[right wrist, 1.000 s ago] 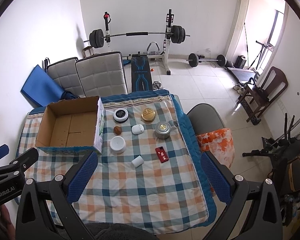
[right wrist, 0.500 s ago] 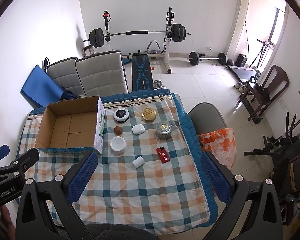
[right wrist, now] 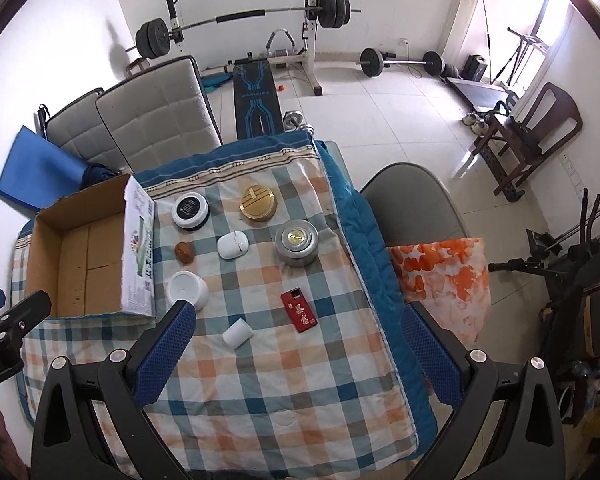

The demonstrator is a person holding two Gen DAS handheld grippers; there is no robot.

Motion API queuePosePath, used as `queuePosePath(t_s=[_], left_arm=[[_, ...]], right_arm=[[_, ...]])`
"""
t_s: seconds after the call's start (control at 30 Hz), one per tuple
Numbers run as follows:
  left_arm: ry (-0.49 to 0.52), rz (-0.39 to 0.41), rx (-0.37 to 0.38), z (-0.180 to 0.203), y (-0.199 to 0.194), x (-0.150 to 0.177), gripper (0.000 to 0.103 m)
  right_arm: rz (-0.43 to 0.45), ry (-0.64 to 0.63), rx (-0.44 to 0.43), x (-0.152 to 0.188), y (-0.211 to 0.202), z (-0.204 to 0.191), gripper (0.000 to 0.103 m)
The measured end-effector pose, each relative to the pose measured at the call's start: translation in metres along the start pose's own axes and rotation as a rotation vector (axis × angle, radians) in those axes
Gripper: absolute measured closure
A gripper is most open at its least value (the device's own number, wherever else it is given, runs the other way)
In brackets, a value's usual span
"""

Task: Organize rigid objects
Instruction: 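Grasp the white jar with the left tool while the right tool grasps the silver tin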

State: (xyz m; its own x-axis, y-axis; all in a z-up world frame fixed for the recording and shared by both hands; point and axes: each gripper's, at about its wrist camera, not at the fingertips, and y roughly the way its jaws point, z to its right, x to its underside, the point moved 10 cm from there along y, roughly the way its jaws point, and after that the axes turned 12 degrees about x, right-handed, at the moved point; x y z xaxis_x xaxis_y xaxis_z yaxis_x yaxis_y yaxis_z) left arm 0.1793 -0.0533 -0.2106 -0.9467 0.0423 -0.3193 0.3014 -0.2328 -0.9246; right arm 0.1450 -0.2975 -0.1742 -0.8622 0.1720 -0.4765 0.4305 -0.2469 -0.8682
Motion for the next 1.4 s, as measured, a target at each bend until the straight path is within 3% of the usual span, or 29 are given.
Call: queuePosePath(t_s=[0.07,0.17,0.3,0.47,0.6,0.83,1.03,1.23,1.27,1.3,1.4], left_arm=[[-0.011,-0.049,0.0,-0.001,0.034,-0.012,0.0],[-0.01,-0.14,-0.009,-0.001,0.083,-0.023,0.0],[-0.004,-0.276,-0.027,-0.002,0.144,-0.025,0.0],[0.018,-0.379,-0.071,-0.005,0.193,-0.015,0.0],[0.04,-0.468,-0.094,-0.007,0.222,0.005,0.001],[0.119,-0.542,-0.172,-0.009,0.244,0.03,0.001],[0.164,-0.554,-0.245,-0.013,0.24,0.033,0.001],[0.217,-0.57,-0.272,-0.008,0.233,0.041,0.001],[0.229,-0.564,-0.279,-0.007,0.229,0.041,0.007],[0.243,-0.566,-0.259,-0.002,0.226,0.043,0.031],[0.263,-0.576,-0.26,0.01,0.239,0.055,0.033]], right_arm=[[-0.039,0.0,-0.03,-0.021,0.042,-0.012,0.0],[-0.165,-0.027,-0.021,-0.025,0.109,-0.022,0.0],[-0.34,-0.068,0.042,0.004,0.185,-0.019,0.003],[-0.454,-0.102,0.043,0.016,0.24,-0.025,0.004],[-0.508,-0.127,0.024,0.022,0.257,-0.029,0.004],[-0.545,-0.143,-0.035,0.02,0.279,-0.052,0.004],[-0.58,-0.132,-0.072,0.025,0.299,-0.065,0.004],[-0.613,-0.147,-0.092,0.037,0.313,-0.083,0.012],[-0.615,-0.154,-0.088,0.038,0.314,-0.085,0.015],[-0.613,-0.162,-0.076,0.039,0.316,-0.086,0.015],[-0.614,-0.178,-0.053,0.043,0.319,-0.09,0.02]])
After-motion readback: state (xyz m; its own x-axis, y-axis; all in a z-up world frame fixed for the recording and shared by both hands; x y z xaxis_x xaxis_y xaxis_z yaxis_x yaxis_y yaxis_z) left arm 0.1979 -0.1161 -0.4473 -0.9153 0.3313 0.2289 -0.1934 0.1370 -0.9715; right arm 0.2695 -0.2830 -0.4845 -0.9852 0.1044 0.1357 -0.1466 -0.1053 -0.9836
